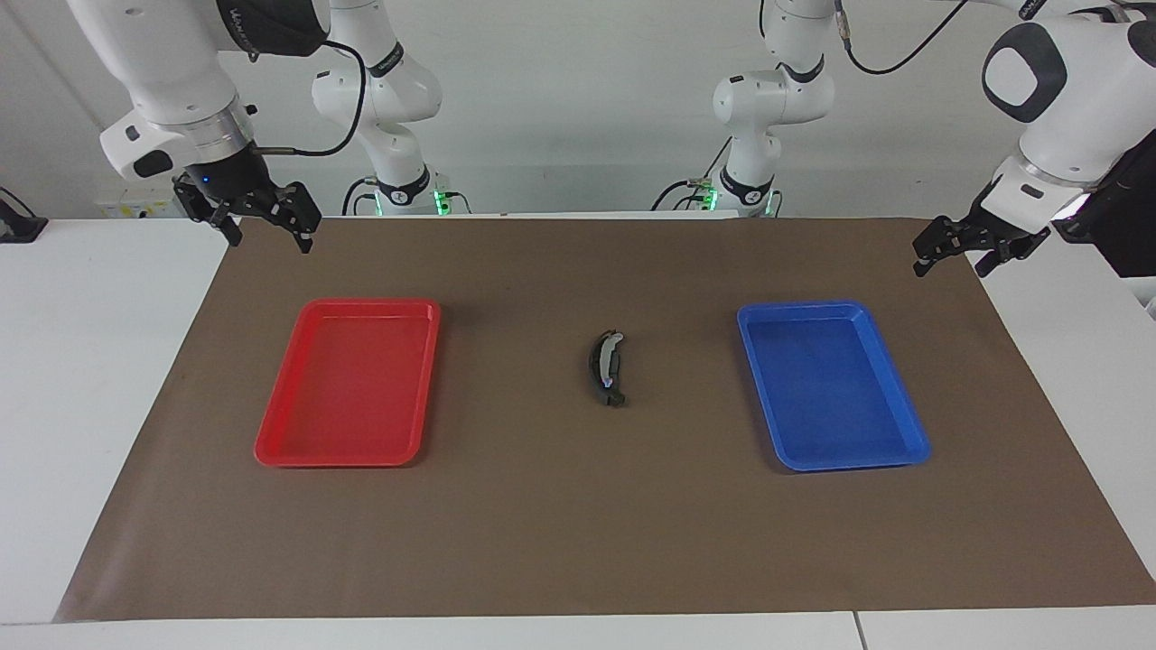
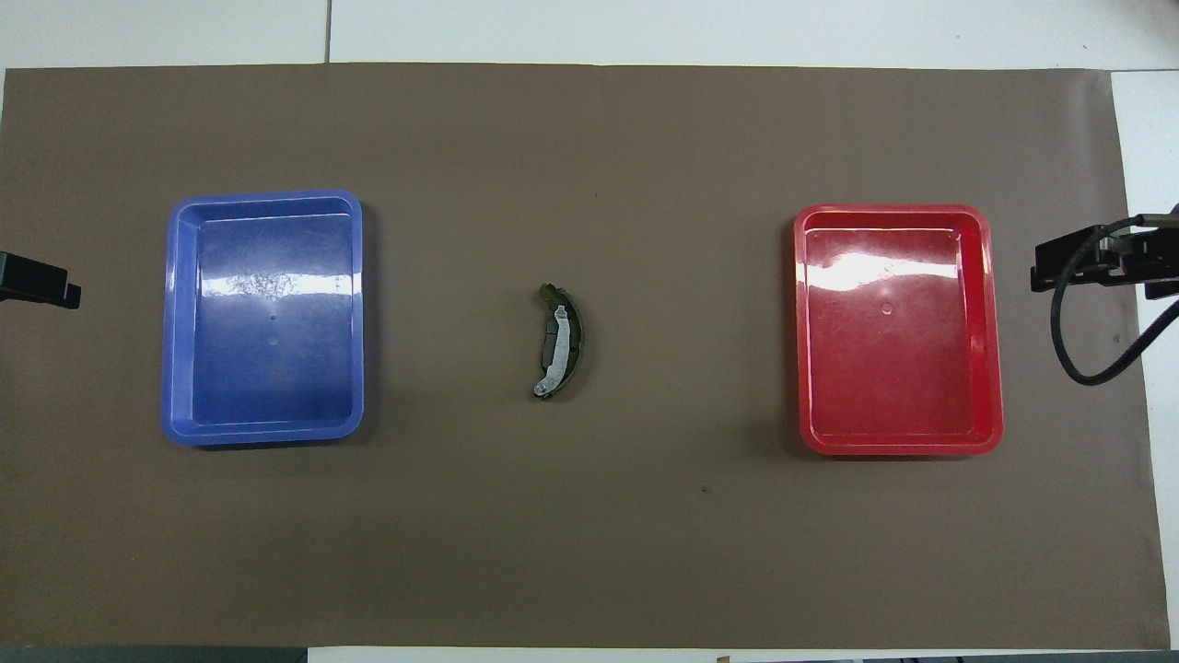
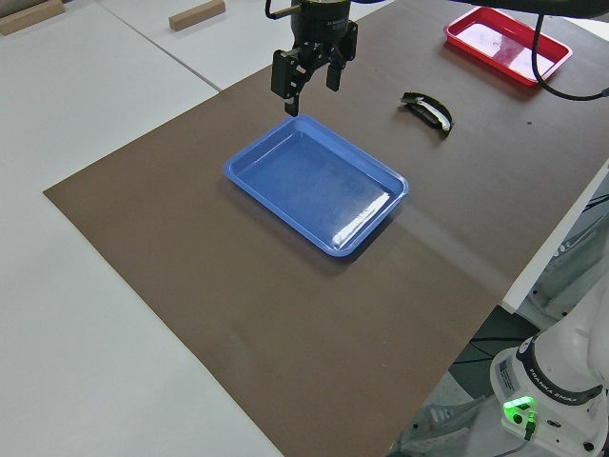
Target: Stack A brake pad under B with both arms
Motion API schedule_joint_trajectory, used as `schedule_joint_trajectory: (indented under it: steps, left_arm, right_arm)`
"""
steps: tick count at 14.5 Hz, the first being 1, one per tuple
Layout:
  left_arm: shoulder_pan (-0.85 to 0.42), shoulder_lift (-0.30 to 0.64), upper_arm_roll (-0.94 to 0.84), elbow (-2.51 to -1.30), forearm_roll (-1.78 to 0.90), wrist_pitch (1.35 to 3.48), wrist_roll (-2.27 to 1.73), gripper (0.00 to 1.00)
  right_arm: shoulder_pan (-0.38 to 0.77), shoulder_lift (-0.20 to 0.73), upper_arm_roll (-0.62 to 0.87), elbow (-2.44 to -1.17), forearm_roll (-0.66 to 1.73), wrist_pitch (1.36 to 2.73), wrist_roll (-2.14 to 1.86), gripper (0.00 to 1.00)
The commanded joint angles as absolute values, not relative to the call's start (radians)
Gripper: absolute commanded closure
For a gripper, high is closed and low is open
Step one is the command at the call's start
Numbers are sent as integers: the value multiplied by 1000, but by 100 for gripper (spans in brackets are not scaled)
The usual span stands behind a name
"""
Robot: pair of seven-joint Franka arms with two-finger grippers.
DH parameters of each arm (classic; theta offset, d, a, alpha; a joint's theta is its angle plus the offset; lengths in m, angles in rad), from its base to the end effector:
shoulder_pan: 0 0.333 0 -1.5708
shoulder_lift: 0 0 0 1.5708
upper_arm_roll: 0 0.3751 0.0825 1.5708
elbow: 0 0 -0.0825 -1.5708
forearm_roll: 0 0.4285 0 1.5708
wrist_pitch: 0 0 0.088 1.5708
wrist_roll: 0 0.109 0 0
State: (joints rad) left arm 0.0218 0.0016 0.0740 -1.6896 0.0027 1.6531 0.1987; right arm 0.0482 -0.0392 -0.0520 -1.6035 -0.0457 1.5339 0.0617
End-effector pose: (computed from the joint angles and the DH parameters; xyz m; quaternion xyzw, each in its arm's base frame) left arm 0.5994 0.0578 0.6261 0.9985 -0.0516 -0.0190 0.0014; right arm 0.5803 -0.0080 0.6848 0.9991 -0.0332 -0.0146 0.0223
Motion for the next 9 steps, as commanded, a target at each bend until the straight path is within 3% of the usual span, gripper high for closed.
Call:
schedule_joint_trajectory:
  steps: [1, 9]
  left_arm:
    - [31, -2, 69, -1686, 5, 1646, 209, 2]
    - [31, -2, 69, -1686, 5, 1646, 209, 2]
  right_arm:
    - [38, -18, -44, -1553, -37, 1485, 3, 1]
    - [41, -20, -44, -1560, -25, 1502, 14, 1]
